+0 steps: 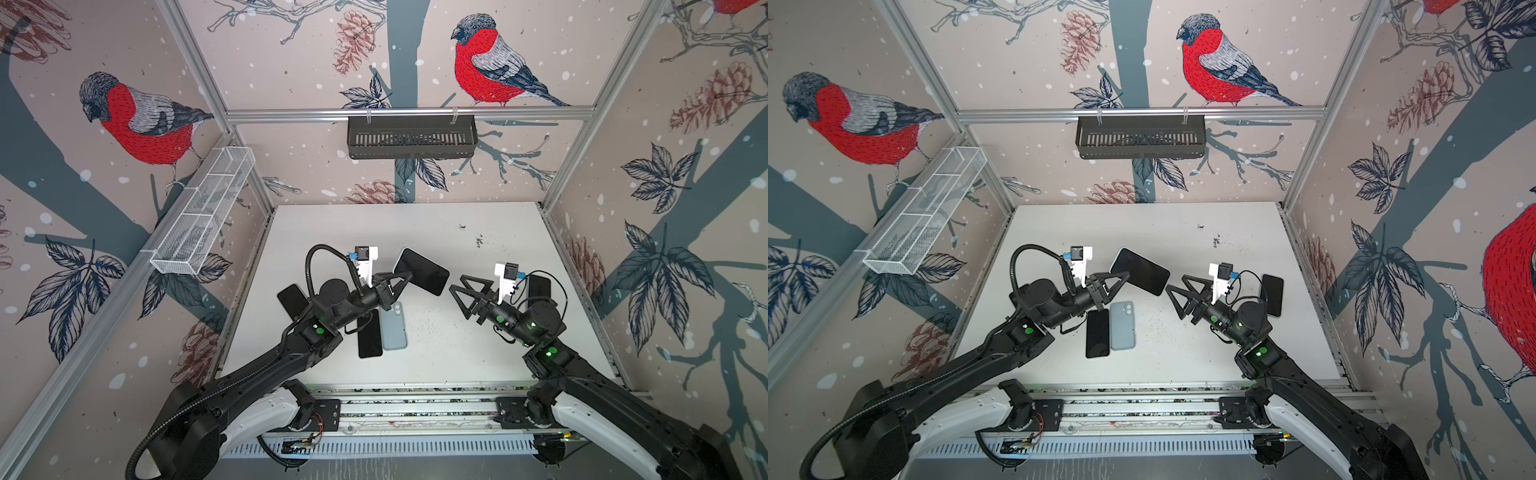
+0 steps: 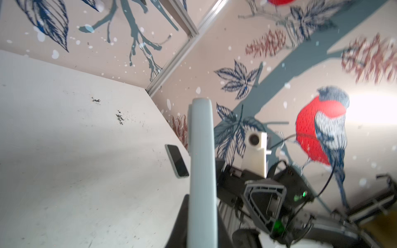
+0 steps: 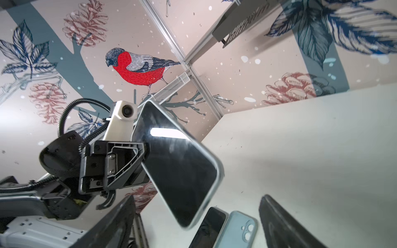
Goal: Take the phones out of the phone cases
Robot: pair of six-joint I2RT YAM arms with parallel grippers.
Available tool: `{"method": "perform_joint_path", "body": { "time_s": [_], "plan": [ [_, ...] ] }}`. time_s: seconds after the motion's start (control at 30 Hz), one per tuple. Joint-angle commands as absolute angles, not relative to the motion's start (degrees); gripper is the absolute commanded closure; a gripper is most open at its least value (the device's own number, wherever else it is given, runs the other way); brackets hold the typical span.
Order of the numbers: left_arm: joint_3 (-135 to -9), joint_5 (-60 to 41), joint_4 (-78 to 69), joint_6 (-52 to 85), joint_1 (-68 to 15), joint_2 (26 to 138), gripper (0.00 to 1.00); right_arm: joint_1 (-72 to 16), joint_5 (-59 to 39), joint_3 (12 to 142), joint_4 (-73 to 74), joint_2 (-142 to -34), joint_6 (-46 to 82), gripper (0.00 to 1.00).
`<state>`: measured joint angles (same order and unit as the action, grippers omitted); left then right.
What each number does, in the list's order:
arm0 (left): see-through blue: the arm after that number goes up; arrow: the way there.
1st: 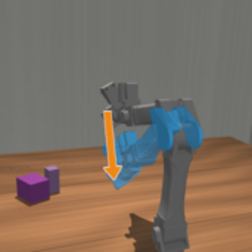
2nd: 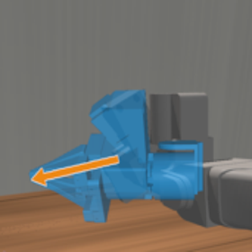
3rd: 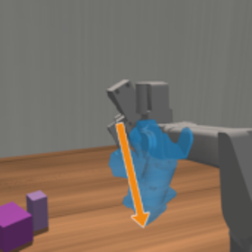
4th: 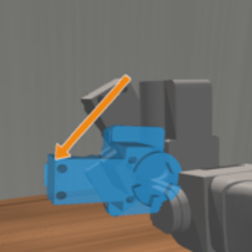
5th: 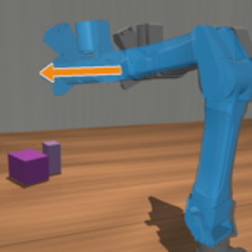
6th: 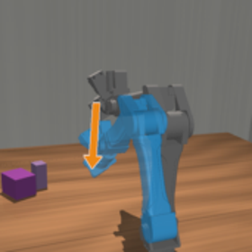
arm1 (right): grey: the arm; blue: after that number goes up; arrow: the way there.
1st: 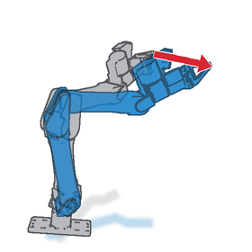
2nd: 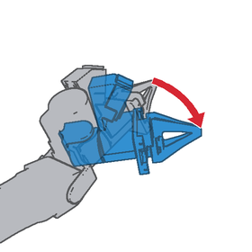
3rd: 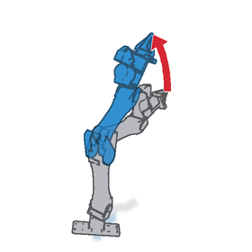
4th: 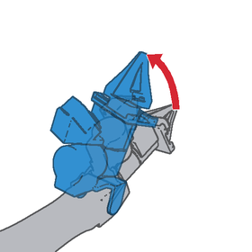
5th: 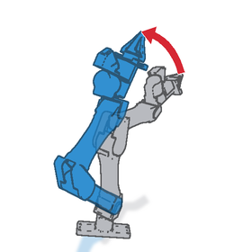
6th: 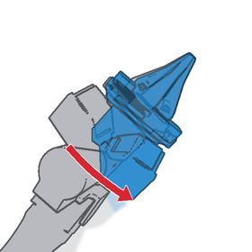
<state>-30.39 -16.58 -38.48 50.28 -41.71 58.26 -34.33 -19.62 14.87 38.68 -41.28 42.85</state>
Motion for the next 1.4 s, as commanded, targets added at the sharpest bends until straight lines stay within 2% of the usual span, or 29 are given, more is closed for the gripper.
{"method": "perform_joint_path", "body": {
  "time_s": [0.0, 0.17, 0.3, 0.57, 0.8, 1.37],
  "plan": [
    [-29.34, -8.54, -56.23, 64.98, -43.78, 58.65, 1.00, -34.28, -21.79, 12.92, 46.86, -40.34, 53.47, 0.08],
    [-25.25, -3.97, -64.34, 74.00, -46.26, 61.08, 1.00, -34.21, -24.32, 10.87, 52.79, -41.30, 56.66, 0.12],
    [-23.75, -1.24, -68.32, 76.09, -48.05, 63.78, 1.00, -34.28, -26.18, 9.41, 58.98, -42.49, 59.50, 0.17],
    [-24.24, -1.49, -73.57, 76.57, -49.35, 67.95, 1.00, -34.28, -28.48, 7.85, 65.11, -44.69, 62.63, 0.35],
    [-24.39, -1.67, -74.82, 76.27, -50.25, 69.46, 1.00, -34.28, -29.66, 7.90, 70.25, -47.75, 65.03, 0.41],
    [-24.17, -2.47, -77.59, 75.37, -51.26, 70.84, 1.00, -33.83, -30.06, 9.24, 72.22, -50.46, 66.31, 0.63]
  ]
}}
